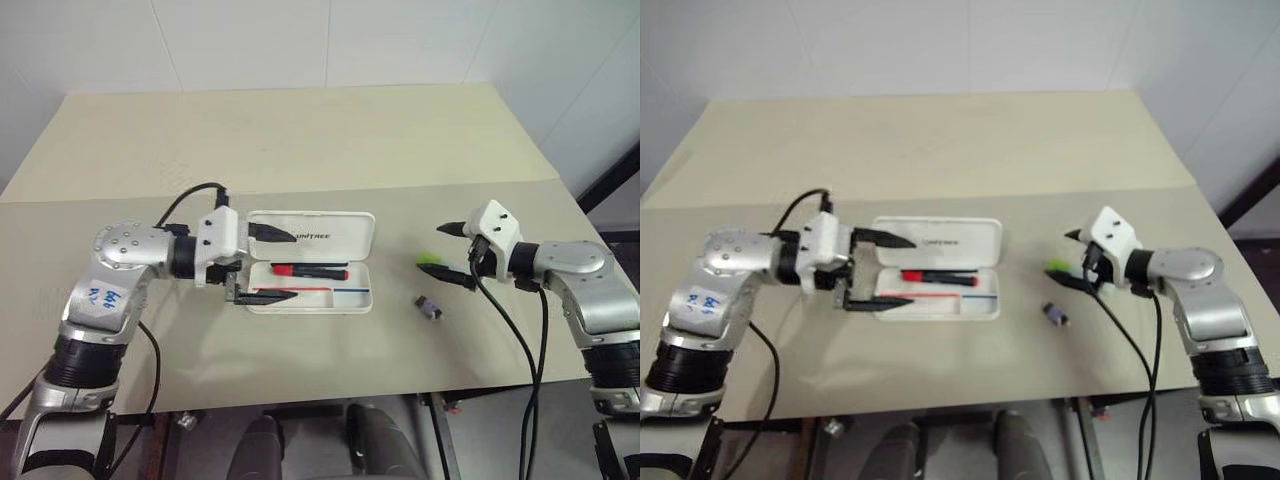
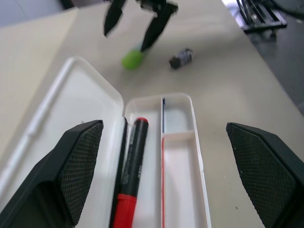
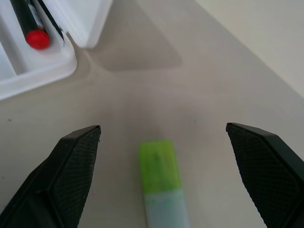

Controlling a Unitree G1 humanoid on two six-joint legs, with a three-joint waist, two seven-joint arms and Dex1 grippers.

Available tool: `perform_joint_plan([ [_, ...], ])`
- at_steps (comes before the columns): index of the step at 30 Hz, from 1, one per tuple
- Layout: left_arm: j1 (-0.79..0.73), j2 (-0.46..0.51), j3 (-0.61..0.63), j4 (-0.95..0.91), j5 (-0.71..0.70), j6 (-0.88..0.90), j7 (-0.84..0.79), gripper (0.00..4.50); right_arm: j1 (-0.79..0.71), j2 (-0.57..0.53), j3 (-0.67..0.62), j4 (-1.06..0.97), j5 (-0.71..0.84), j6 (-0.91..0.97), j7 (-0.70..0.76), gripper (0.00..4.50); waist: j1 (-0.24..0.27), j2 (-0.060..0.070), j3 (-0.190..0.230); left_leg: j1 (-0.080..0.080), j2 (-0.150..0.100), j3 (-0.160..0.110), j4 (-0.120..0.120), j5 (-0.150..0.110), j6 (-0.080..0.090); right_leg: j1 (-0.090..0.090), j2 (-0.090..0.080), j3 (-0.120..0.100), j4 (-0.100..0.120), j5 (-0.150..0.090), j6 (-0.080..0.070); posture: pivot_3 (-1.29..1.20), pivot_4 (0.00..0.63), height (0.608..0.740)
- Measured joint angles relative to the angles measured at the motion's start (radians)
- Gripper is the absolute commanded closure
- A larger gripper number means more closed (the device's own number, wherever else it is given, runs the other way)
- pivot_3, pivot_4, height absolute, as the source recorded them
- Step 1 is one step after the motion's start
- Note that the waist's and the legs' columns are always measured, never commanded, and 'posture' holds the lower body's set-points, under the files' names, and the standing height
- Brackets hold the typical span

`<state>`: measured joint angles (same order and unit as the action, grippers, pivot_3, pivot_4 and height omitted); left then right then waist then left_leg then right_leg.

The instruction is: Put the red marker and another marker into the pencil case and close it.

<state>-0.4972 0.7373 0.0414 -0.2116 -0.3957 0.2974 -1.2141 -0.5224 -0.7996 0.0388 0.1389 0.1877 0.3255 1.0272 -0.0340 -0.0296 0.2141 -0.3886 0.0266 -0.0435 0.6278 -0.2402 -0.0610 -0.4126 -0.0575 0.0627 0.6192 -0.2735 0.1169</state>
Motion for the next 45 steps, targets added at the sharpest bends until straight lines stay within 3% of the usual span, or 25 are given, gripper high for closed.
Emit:
perform_joint_plan([
  [8,0.137,0.144,0.170,-0.057,-0.113,0.055,-0.023,0.07,-0.126,-0.014,0.058,0.289,-0.065,-0.131,0.119,0.00,-0.004,0.000,0.000,0.000,0.000,0.001,0.000,0.000,0.000,0.000,0.000,0.000,-0.002,0.000,-0.001,0.00,0.150,0.740],
  [10,0.173,0.159,0.196,-0.055,-0.118,0.058,-0.033,0.07,-0.165,-0.016,0.066,0.378,-0.090,-0.175,0.142,0.00,-0.003,0.001,0.001,0.000,0.000,0.002,0.000,0.000,0.000,0.000,0.000,0.000,-0.002,-0.007,-0.013,0.00,0.150,0.740],
  [12,0.192,0.171,0.216,-0.053,-0.124,0.058,-0.039,0.07,-0.206,-0.016,0.085,0.462,-0.117,-0.221,0.168,0.00,-0.004,0.001,0.001,0.000,0.000,0.002,0.000,0.000,0.000,0.000,0.000,0.001,-0.002,-0.008,-0.015,0.00,0.150,0.740],
  [15,0.194,0.186,0.239,-0.049,-0.126,0.049,-0.038,0.00,-0.245,-0.014,0.103,0.561,-0.151,-0.273,0.200,0.67,-0.004,0.001,0.001,0.000,0.000,0.002,-0.001,0.000,0.000,0.000,0.000,0.001,-0.002,-0.008,-0.015,0.00,0.150,0.740],
  [23,0.226,0.187,0.262,-0.051,-0.126,0.049,-0.021,0.00,-0.250,-0.008,0.111,0.597,-0.172,-0.341,0.248,3.39,-0.009,0.001,0.001,0.001,0.000,0.002,0.000,0.000,0.000,0.000,0.000,0.001,-0.001,-0.006,-0.011,0.00,0.150,0.740],
  [33,0.228,0.188,0.261,-0.024,-0.124,0.016,-0.025,0.00,-0.232,-0.010,0.107,0.475,-0.152,-0.349,0.290,3.42,-0.021,0.001,0.001,0.001,0.000,0.002,-0.001,0.000,0.000,0.000,0.000,0.001,0.000,-0.005,-0.009,0.00,0.150,0.740],
  [38,0.229,0.202,0.260,0.036,-0.105,-0.026,-0.046,0.00,-0.195,-0.053,0.101,0.235,-0.060,-0.300,0.401,3.42,-0.022,0.002,0.002,0.001,0.001,0.002,-0.002,-0.001,0.000,-0.001,0.000,0.000,0.001,-0.001,-0.001,0.00,0.150,0.740],
  [45,0.273,0.214,0.260,0.070,-0.083,-0.086,-0.061,0.00,-0.168,-0.041,0.114,-0.175,0.091,0.000,0.407,3.42,-0.021,0.002,0.001,0.001,0.002,0.002,-0.002,-0.001,-0.001,-0.001,0.000,0.000,0.000,-0.001,-0.002,0.00,0.150,0.740],
])
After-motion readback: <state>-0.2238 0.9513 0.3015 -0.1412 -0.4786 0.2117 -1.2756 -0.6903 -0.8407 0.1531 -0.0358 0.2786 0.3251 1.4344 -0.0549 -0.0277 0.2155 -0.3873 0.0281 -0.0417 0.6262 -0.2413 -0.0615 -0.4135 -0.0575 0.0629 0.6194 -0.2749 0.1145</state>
